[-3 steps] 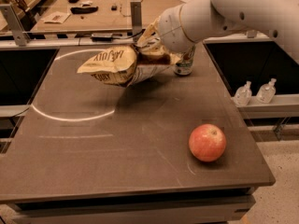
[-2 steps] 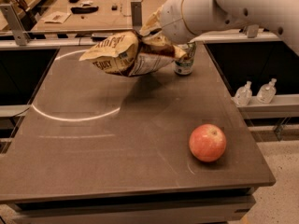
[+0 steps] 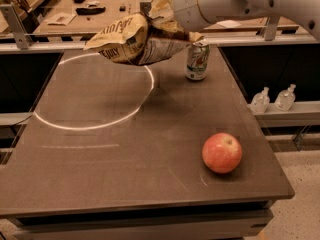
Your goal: Pick brown chip bag
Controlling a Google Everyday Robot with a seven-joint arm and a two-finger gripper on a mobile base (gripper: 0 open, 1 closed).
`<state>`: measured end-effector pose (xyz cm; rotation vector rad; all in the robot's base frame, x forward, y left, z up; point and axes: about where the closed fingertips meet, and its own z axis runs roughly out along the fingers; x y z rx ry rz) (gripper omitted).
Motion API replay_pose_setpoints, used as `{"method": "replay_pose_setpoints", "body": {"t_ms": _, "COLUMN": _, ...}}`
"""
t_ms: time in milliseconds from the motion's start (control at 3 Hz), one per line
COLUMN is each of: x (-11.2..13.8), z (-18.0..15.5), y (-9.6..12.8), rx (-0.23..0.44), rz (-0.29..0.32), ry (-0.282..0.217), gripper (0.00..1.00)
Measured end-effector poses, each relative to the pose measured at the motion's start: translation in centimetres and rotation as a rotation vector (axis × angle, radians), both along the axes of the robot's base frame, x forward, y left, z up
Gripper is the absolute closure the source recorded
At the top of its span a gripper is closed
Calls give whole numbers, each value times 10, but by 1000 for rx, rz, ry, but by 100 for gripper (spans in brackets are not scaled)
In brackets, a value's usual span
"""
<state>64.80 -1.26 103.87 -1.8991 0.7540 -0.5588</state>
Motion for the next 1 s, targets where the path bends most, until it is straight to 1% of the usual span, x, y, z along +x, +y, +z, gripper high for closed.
{"method": "replay_pose_setpoints", "body": {"t_ms": 333, "x": 3, "z": 8, "y": -2, "rx": 72, "rz": 58, "ry": 13, "gripper": 100}}
{"method": "replay_pose_setpoints", "body": {"t_ms": 667, "x": 3, "z": 13, "y": 0, "rx": 176, "rz": 112, "ry": 72, "gripper": 100}}
{"method": "replay_pose_setpoints", "body": {"t_ms": 1000, "x": 3, "z": 13, "y": 0, "rx": 176, "rz": 112, "ry": 72, "gripper": 100}}
